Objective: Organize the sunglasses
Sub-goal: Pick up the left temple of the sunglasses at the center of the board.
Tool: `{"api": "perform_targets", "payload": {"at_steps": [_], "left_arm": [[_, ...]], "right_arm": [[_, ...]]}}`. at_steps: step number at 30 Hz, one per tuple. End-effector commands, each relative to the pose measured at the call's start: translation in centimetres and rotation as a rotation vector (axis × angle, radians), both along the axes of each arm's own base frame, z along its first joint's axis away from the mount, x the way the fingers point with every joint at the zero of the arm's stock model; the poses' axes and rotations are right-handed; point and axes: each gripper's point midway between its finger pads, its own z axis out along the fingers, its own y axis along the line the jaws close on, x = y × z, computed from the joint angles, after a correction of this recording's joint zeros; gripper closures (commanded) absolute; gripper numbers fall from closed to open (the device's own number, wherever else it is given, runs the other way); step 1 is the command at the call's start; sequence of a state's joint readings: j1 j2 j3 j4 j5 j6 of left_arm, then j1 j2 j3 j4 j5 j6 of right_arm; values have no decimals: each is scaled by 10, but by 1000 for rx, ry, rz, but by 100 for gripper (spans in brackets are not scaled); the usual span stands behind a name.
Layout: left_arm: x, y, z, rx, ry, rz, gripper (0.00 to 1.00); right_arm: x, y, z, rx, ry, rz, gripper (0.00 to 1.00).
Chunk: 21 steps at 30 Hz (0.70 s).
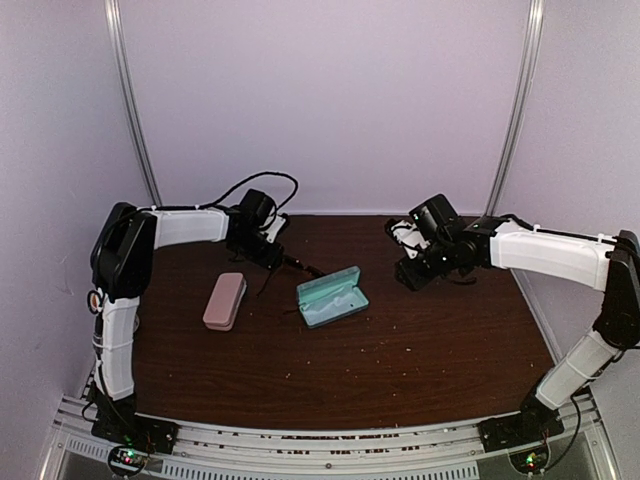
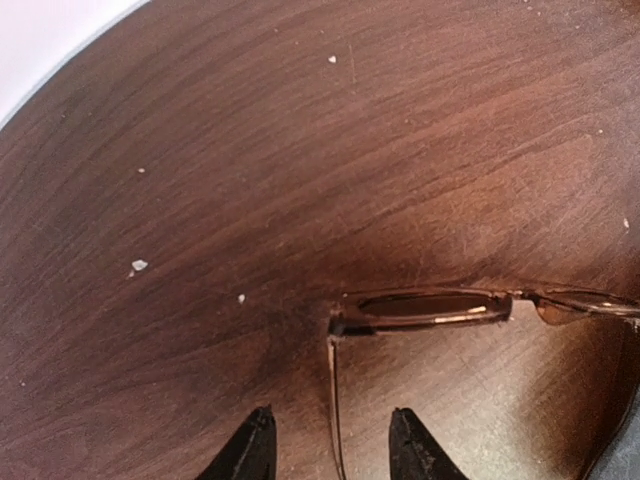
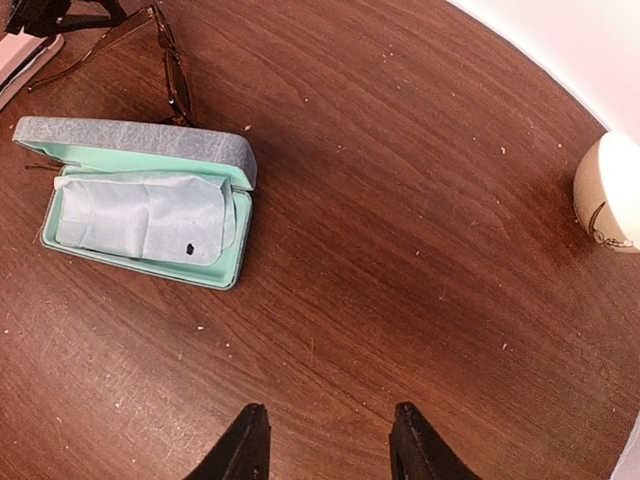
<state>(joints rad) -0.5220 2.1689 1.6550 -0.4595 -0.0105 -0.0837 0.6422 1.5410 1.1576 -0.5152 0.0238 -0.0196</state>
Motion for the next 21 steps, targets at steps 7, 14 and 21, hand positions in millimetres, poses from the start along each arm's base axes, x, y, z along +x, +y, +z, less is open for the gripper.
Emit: {"api": "perform_targets", "payload": {"at_steps": [7,14,21], "left_arm": [[3,2,-30,25,121,35,63],[5,3,-34,37,120,49,88],[17,12,2,38,12,96,100]], "right_arm": [[9,3,5,18,-5,-4,58],[9,3,5,18,-1,-3,58],[9,2,13,30,-19,-9,58]]}}
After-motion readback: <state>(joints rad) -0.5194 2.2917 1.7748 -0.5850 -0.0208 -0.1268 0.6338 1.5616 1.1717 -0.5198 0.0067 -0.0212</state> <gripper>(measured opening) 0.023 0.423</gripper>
